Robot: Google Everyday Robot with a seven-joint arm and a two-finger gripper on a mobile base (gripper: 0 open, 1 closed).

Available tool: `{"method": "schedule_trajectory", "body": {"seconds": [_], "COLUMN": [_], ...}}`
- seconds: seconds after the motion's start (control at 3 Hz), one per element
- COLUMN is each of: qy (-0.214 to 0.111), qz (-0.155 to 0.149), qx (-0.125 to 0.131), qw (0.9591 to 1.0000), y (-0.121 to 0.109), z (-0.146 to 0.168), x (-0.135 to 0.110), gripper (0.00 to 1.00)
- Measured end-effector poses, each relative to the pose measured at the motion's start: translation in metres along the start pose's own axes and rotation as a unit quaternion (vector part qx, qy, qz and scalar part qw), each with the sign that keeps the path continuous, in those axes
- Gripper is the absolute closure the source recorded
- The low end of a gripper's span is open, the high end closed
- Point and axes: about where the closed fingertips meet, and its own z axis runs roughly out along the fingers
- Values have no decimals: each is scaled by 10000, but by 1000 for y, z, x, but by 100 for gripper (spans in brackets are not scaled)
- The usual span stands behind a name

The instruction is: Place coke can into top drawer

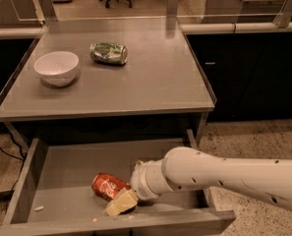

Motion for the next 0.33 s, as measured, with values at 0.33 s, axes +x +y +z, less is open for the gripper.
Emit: {"method": "schedule_trajectory", "body": {"seconds": [0.33], "qy": [0], "qz": [0], "qx": [0], "qw": [10000], "y": [0], "z": [0], "x": [0], "gripper": [0]}}
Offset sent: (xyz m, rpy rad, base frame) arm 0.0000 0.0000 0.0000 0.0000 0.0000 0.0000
